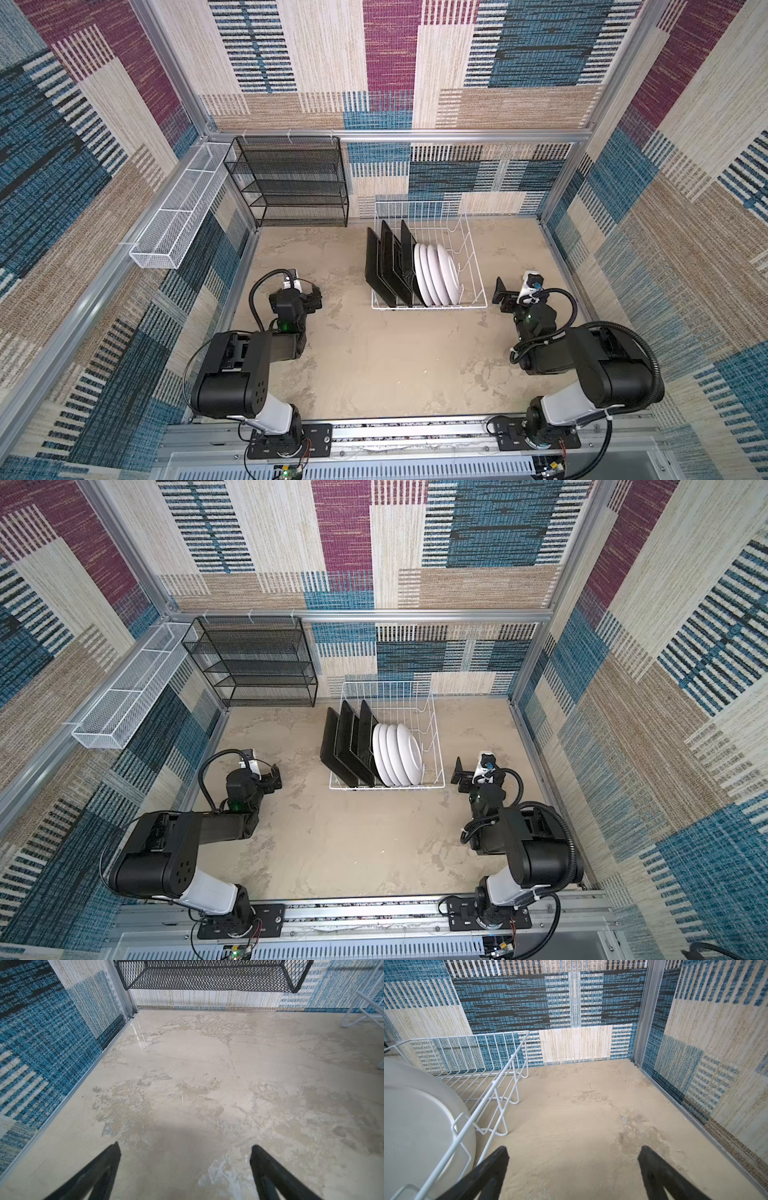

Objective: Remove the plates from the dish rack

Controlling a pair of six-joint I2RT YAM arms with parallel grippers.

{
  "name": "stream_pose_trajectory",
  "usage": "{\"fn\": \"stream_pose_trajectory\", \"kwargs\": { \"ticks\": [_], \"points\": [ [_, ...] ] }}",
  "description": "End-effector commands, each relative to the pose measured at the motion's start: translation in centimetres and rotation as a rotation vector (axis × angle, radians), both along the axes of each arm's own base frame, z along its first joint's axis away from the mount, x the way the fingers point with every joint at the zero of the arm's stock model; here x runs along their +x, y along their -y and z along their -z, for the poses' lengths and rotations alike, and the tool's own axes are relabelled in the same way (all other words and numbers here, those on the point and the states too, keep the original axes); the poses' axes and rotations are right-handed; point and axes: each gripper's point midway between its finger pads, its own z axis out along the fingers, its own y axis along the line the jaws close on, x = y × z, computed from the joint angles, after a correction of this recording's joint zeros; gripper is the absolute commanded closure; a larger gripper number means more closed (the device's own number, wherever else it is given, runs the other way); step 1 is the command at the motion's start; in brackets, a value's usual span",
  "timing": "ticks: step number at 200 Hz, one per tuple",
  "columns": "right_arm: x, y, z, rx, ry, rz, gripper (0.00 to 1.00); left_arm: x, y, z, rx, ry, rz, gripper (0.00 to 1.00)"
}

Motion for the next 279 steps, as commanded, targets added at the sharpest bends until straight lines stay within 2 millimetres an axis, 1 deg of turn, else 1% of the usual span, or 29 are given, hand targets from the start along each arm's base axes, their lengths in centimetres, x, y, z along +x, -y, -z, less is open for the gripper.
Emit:
{"fn": "stream_pose_trajectory", "kwargs": {
  "ticks": [1,174,218,231,239,250,271,279],
  "points": [
    [0.1,-0.1,-1.2,-0.001,0.046,-0.004,0.0,0.2,-0.1,-0.3,-0.005,0.012,-0.003,0.0],
    [0.2,-0.1,-1.0,-0.001,0.04,-0.006,0.0,0.2,0.0,-0.3,-0.007,0.011,-0.002,0.0],
    [0.0,-0.1,-1.2,-0.002,0.049,-0.005,0.0,0.1,0.0,-0.4,-0.006,0.015,0.001,0.0],
    [0.2,0.1,-1.5,0.002,0.048,0.008,0.0,-0.1,0.1,-1.0,-0.001,0.041,0.008,0.0],
    [0.3,0.0,-1.6,0.004,0.036,0.002,0.0,-0.5,0.1,-1.5,-0.003,0.058,0.004,0.0],
    [0.4,-0.1,-2.2,-0.006,0.045,-0.008,0.0,-1.3,-0.1,-2.3,-0.004,0.087,-0.007,0.0],
    [0.4,-0.2,-3.4,-0.007,0.041,-0.008,0.0,-2.9,-0.4,-4.5,-0.005,0.143,-0.023,0.0],
    [0.3,0.0,-4.2,-0.007,0.051,-0.003,0.0,-3.2,-0.4,-5.5,-0.004,0.152,-0.021,0.0]
  ]
}}
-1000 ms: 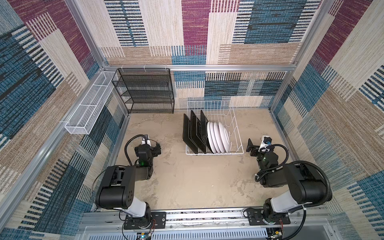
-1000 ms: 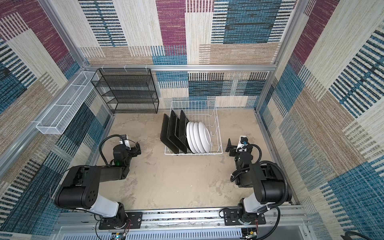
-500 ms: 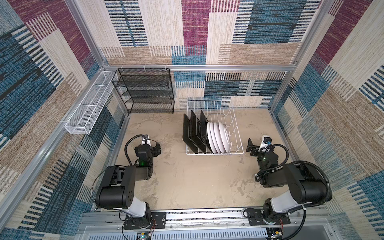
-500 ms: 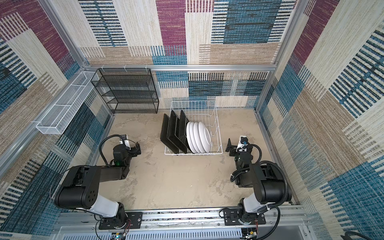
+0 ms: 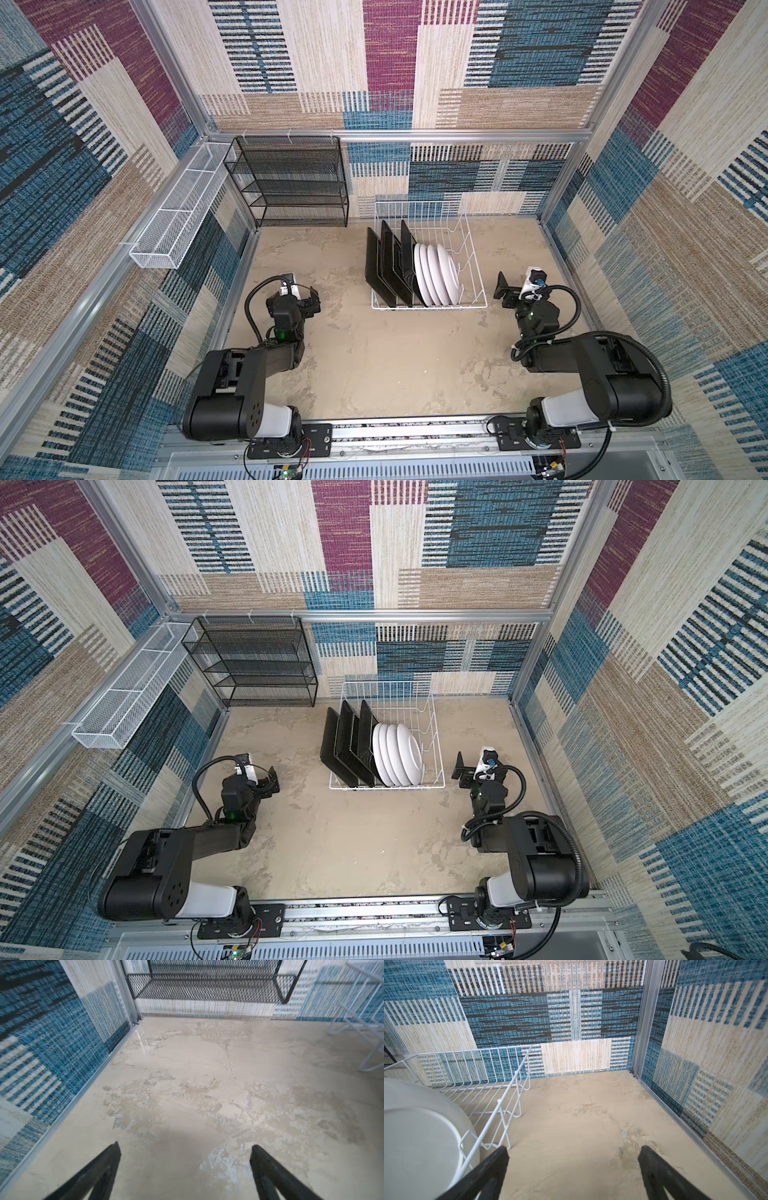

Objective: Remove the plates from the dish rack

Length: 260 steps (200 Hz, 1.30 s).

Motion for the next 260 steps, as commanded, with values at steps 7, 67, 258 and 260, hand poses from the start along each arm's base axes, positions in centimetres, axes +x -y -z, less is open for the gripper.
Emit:
{"fn": "stream_pose_trajectory", "kwargs": {
  "ticks": [7,67,258,260],
  "points": [
    [-0.2,0.1,-1.9,-0.001,0.009,0.006,0.0,-0.8,-0.1,-3.9,0.016,0.073,-0.002,0.0],
    [-0.8,0.2,-7.6,0.05,0.014,0.01,0.0,-2.7,2.4,-14.2,0.066,0.066,0.167,0.0],
    [-0.7,-13.1,-17.0,0.156,-0.233,-0.806,0.0,-0.6,17.4,-18.0,-0.511,-0.515,0.578,0.11],
    [-0.6,-13.1,-16.9,0.159,-0.236,-0.808,0.0,-0.6,17.5,-17.9,-0.512,-0.52,0.577,0.11]
  ]
}}
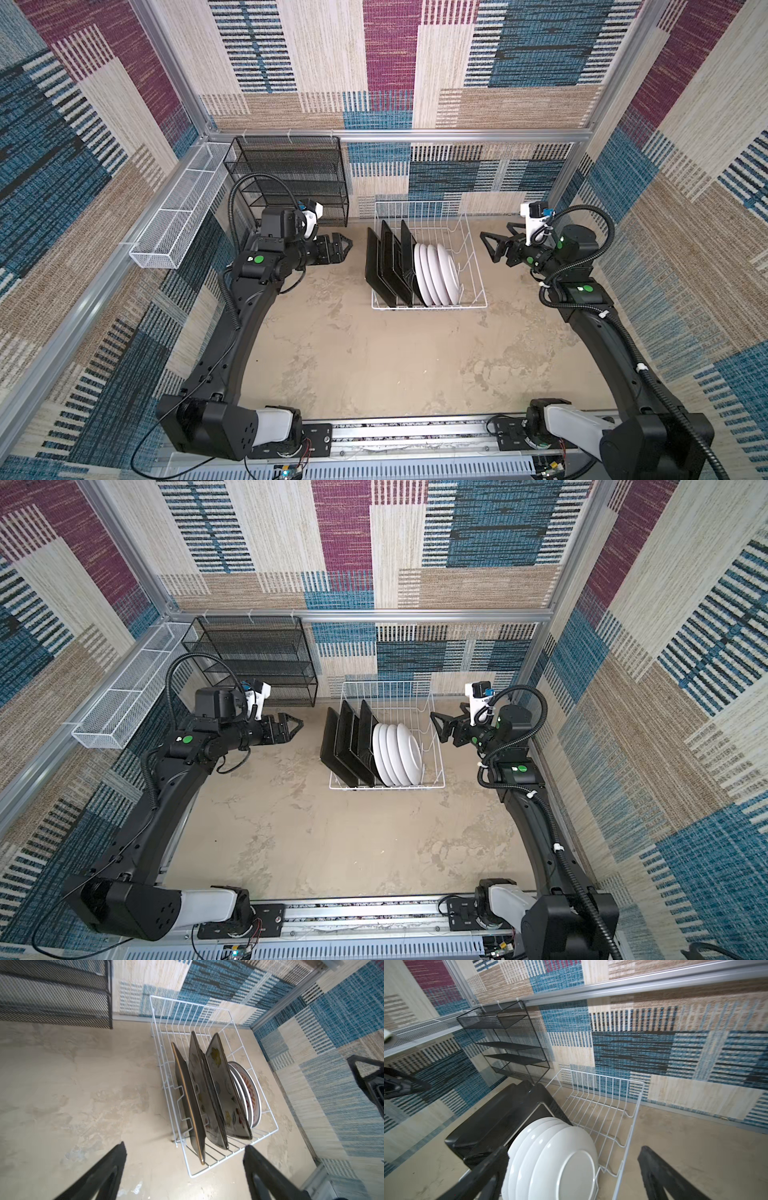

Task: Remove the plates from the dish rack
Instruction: 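Reach both grippers toward the black square plates in the rack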

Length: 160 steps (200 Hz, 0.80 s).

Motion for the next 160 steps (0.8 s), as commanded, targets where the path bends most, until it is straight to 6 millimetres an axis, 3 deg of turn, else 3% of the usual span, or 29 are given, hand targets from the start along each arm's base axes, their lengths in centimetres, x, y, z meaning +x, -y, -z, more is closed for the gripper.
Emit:
{"fn": "stream_pose_trajectory", "kwargs": {
  "ticks": [1,47,100,160],
  "points": [
    [-1.1,-1.8,0.6,0.034,-0.054,-0.123,0.0,-0.6,1.0,1.6,-0.013,-0.114,-0.007,0.11],
    [-1.3,-2.6,1.5,0.054,-0.095,-0.168,0.0,1.1,3.6,4.4,0.002,-0.217,0.015,0.17],
    [-1.8,-4.0,2.4,0.043,-0.124,-0.207,0.0,3.6,4.9,7.3,0.016,-0.315,0.014,0.28],
    [-2.4,-5.2,3.2,0.045,-0.136,-0.246,0.0,4.8,6.5,9.7,0.019,-0.388,0.031,0.41]
  ]
}}
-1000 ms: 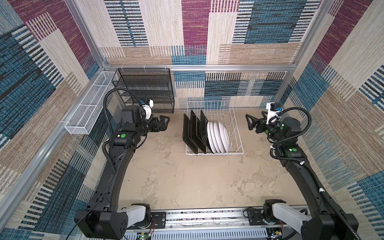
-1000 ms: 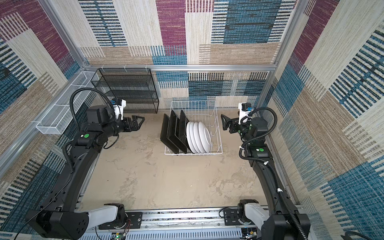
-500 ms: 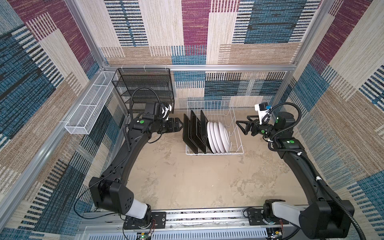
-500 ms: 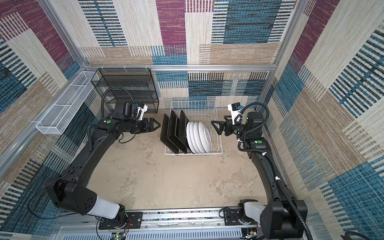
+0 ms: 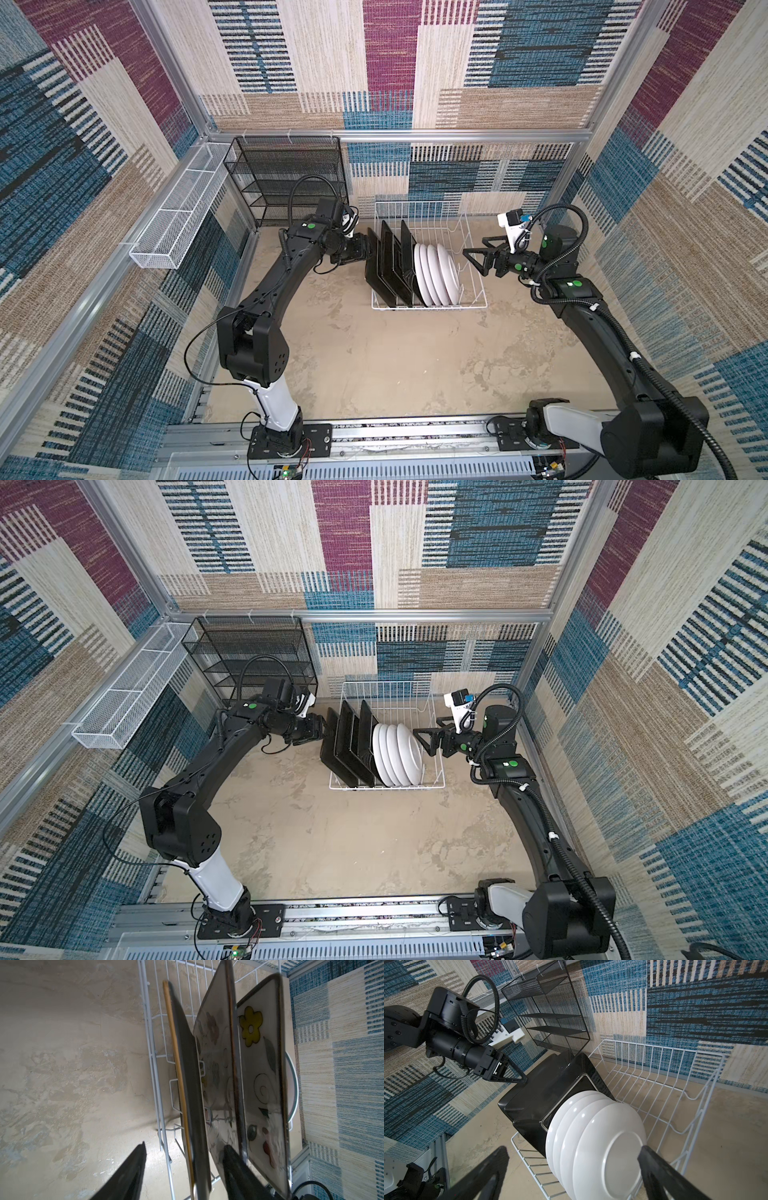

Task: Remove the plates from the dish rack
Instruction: 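Reach both grippers toward the black square plates in the rack, then grip the outermost black square plate edge with the left gripper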

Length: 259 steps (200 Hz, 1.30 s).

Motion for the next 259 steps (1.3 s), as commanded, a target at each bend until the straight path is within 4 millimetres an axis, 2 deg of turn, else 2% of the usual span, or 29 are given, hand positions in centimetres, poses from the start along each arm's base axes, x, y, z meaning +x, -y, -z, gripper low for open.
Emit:
{"fn": "stream_pose_trajectory", "kwargs": {
  "ticks": [1,53,151,200,259],
  "points": [
    [-0.2,-0.6,0.2,0.006,0.002,-0.023,0.0,0.0,0.6,0.4,-0.012,-0.032,-0.001,0.41],
    [-0.1,-1.5,1.6,-0.003,-0.023,-0.035,0.0,0.4,1.6,2.5,0.005,-0.075,0.01,0.44],
    [0.4,-1.9,3.3,-0.013,-0.048,-0.05,0.0,-0.3,2.7,6.0,0.055,-0.159,0.012,0.5],
    [0.8,-1.8,3.5,-0.021,-0.045,-0.042,0.0,-0.6,3.2,6.1,0.044,-0.174,0.013,0.57],
    [0.7,-1.7,3.6,-0.023,-0.039,-0.031,0.0,-0.9,3.1,4.7,0.032,-0.15,0.004,0.65]
  ]
}}
